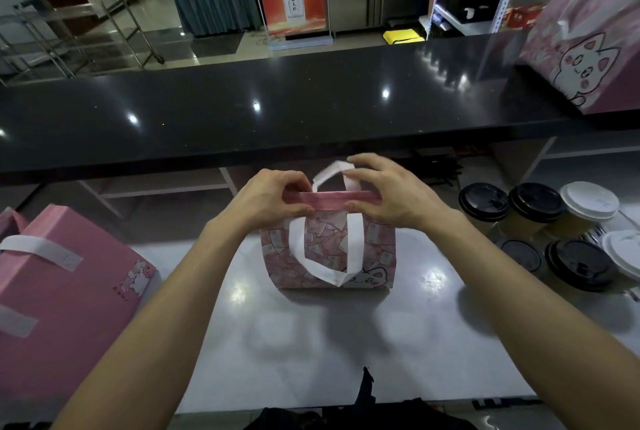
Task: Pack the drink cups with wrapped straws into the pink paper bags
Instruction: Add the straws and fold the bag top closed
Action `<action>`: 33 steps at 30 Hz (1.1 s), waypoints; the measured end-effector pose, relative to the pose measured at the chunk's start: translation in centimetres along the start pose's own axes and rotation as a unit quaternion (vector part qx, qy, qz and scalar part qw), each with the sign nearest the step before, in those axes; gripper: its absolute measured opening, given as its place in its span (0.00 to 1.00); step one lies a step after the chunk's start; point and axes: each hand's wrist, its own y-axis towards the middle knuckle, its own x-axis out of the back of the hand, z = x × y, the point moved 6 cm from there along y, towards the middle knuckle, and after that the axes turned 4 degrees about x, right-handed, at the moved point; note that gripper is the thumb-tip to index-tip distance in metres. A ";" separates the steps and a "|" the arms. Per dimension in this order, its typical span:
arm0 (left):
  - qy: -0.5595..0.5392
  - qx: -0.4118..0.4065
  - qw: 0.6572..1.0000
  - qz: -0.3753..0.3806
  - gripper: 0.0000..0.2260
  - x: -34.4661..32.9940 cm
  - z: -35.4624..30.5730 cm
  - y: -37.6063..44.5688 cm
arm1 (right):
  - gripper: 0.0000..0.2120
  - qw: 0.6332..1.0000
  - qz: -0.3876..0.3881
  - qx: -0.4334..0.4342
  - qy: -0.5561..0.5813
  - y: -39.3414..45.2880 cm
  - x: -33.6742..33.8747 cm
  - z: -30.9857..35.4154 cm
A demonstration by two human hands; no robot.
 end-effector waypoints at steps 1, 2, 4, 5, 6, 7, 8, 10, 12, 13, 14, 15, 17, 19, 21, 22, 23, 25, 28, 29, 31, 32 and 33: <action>0.000 -0.002 1.000 0.001 0.14 -0.2 0.0 0.1 | 0.27 1.000 0.003 0.004 0.027 0.1 -0.2 0.2; 0.004 -0.004 1.000 0.001 0.13 -0.3 0.1 0.2 | 0.24 0.999 0.014 -0.002 0.049 0.2 -0.4 0.4; 0.014 -0.004 1.000 0.002 0.13 -0.5 0.2 0.4 | 0.14 0.997 0.039 -0.022 0.064 0.5 -0.8 0.4; 0.017 -0.004 1.000 0.001 0.12 -0.5 0.2 0.5 | 0.11 0.996 0.049 -0.029 0.063 0.6 -1.0 0.3; 0.021 -0.005 1.000 0.001 0.12 -0.4 0.2 0.5 | 0.12 0.996 0.057 -0.032 0.062 0.7 -1.1 0.1; 0.026 -0.010 1.000 0.001 0.11 -0.4 0.2 0.6 | 0.15 0.996 0.063 -0.032 0.060 0.9 -1.1 0.1; 0.033 -0.016 0.999 0.001 0.11 -0.4 0.0 0.6 | 0.19 0.996 0.068 -0.029 0.053 1.1 -1.2 0.0; 0.039 -0.028 0.999 0.000 0.09 -0.3 -0.2 0.6 | 0.19 0.997 0.066 -0.025 0.030 1.5 -1.2 -0.1; 0.046 -0.035 0.998 -0.006 0.08 -0.3 -0.5 0.5 | 0.13 0.998 0.058 -0.017 0.020 1.9 -1.3 0.2; 0.054 -0.038 0.998 -0.011 0.08 -0.3 -0.6 0.5 | 0.10 0.998 0.058 -0.013 0.025 2.0 -1.3 0.3; 0.062 -0.041 0.997 -0.014 0.07 -0.3 -0.6 0.4 | 0.09 0.998 0.058 -0.007 0.030 2.0 -1.4 0.4; 0.070 -0.042 0.997 -0.014 0.07 -0.3 -0.7 0.3 | 0.12 0.998 0.053 -0.001 0.033 2.1 -1.6 0.4; 0.089 -0.053 0.995 -0.015 0.08 -0.4 -1.1 0.1 | 0.10 0.999 0.038 0.006 0.036 2.1 -1.8 0.5; 0.098 -0.066 0.993 -0.012 0.10 -0.6 -1.6 0.1 | 0.06 0.999 0.034 0.013 0.036 2.2 -1.8 0.8; 0.113 -0.076 0.991 -0.015 0.08 -0.8 -2.2 0.1 | 0.06 0.998 0.030 0.021 0.052 2.2 -1.8 1.0; 0.116 -0.077 0.990 -0.021 0.07 -0.7 -2.4 0.2 | 0.05 0.997 0.029 0.025 0.060 2.2 -1.7 1.1; 0.114 -0.075 0.990 -0.026 0.07 -0.7 -2.3 0.2 | 0.04 0.997 0.027 0.024 0.067 2.2 -1.7 1.0; 0.106 -0.068 0.991 -0.039 0.08 -0.5 -1.9 0.1 | 0.04 0.997 0.027 0.006 0.079 2.0 -1.7 0.6; 0.091 -0.064 0.993 -0.046 0.09 -0.5 -1.5 -0.1 | 0.07 0.997 0.028 -0.030 0.072 1.7 -1.6 -0.1; 0.083 -0.062 0.994 -0.043 0.10 -0.5 -1.4 -0.2 | 0.07 0.997 0.027 -0.029 0.069 1.6 -1.5 0.0; 0.058 -0.043 0.997 -0.028 0.09 -0.3 -0.8 -0.2 | 0.06 0.997 0.020 -0.020 0.070 1.2 -1.3 0.1; 0.044 -0.028 0.998 -0.018 0.08 -0.1 -0.2 -0.3 | 0.06 0.997 0.017 -0.022 0.078 0.9 -1.1 -0.2; 0.032 -0.016 0.999 -0.009 0.08 0.2 0.4 -0.4 | 0.07 0.995 0.020 -0.029 0.088 0.6 -1.0 -0.6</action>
